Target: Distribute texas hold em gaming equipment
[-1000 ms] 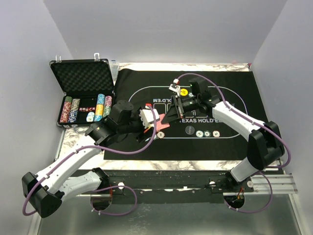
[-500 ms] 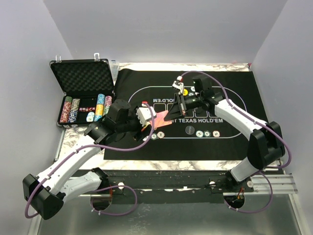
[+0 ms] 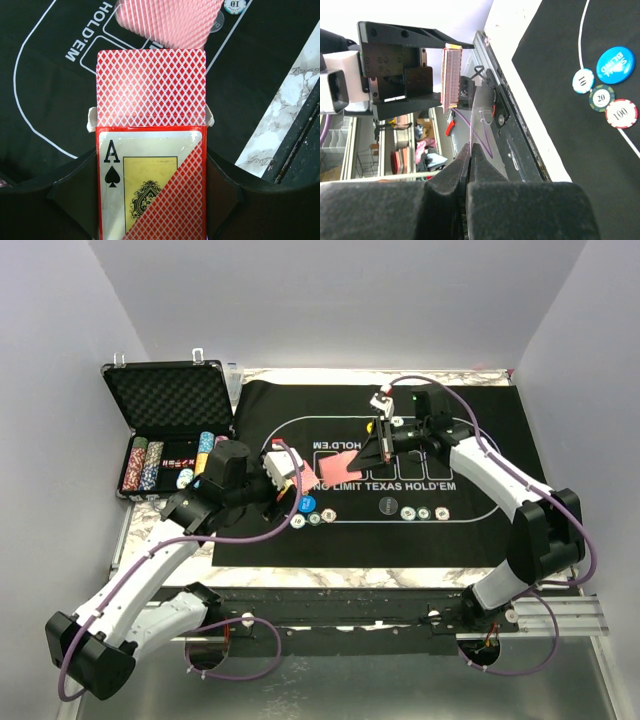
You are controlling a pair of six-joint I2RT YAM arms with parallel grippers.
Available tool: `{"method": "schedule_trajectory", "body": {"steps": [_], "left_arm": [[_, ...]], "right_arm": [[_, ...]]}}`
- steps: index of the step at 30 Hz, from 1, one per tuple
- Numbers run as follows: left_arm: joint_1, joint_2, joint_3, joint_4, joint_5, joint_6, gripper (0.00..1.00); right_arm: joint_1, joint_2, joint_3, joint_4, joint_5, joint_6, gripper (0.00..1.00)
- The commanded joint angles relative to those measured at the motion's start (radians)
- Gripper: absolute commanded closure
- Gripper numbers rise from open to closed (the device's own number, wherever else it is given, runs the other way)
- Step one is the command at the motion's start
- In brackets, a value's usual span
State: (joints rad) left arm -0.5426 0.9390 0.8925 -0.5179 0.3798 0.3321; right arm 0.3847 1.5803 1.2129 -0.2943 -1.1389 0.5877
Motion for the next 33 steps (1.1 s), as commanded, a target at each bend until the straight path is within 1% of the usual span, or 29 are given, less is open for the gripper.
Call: {"method": "schedule_trajectory", "body": {"steps": [1,4,9,11,14,16,18,21,24,25,27,31,33], "left_arm": [[0.037,-0.016,-0.003,0.032,0.052,-0.038,1.0],[0.068,-0.016,0.003,0.03,0.058,-0.062,1.0],[0.167,-0.015,0.018,0.012,0.077,-0.127,1.0],[0.217,-0.016,0.027,-0.004,0.08,-0.146,1.0],[0.283,-0.021,0.037,-0.025,0.087,-0.16,1.0],[0.307,-0.031,0.038,-0.037,0.079,-0.159,1.0],[0.327,-0.04,0.038,-0.056,0.089,-0.158,1.0],[0.354,-0.06,0.022,-0.078,0.108,-0.154,1.0],[0.398,-0.06,0.029,-0.105,0.136,-0.167,1.0],[0.41,-0.052,0.037,-0.114,0.149,-0.172,1.0],[0.427,-0.042,0.045,-0.113,0.143,-0.2,1.0],[0.438,-0.051,0.036,-0.095,0.133,-0.257,1.0],[0.449,-0.066,0.022,-0.091,0.137,-0.261,1.0]], "right_arm": [[-0.013,-0.022,0.055,-0.026,-0.012,0.013,0.99],[-0.02,-0.023,0.086,-0.095,0.014,-0.062,0.99],[-0.018,-0.01,0.14,-0.27,0.106,-0.353,0.99],[-0.012,-0.002,0.135,-0.288,0.143,-0.431,1.0],[-0.002,0.007,0.103,-0.285,0.157,-0.49,0.99],[0.005,0.015,0.072,-0.26,0.136,-0.463,0.99],[0.009,0.031,0.036,-0.223,0.091,-0.393,0.99],[0.05,0.05,-0.045,-0.152,0.066,-0.319,0.99],[0.108,0.049,-0.135,0.001,0.066,-0.179,0.99],[0.133,0.05,-0.16,0.049,0.067,-0.155,0.99],[0.188,0.07,-0.169,0.066,0.099,-0.169,0.99],[0.277,0.161,-0.133,0.067,0.182,-0.211,0.99],[0.295,0.214,-0.133,0.118,0.196,-0.178,0.99]]}}
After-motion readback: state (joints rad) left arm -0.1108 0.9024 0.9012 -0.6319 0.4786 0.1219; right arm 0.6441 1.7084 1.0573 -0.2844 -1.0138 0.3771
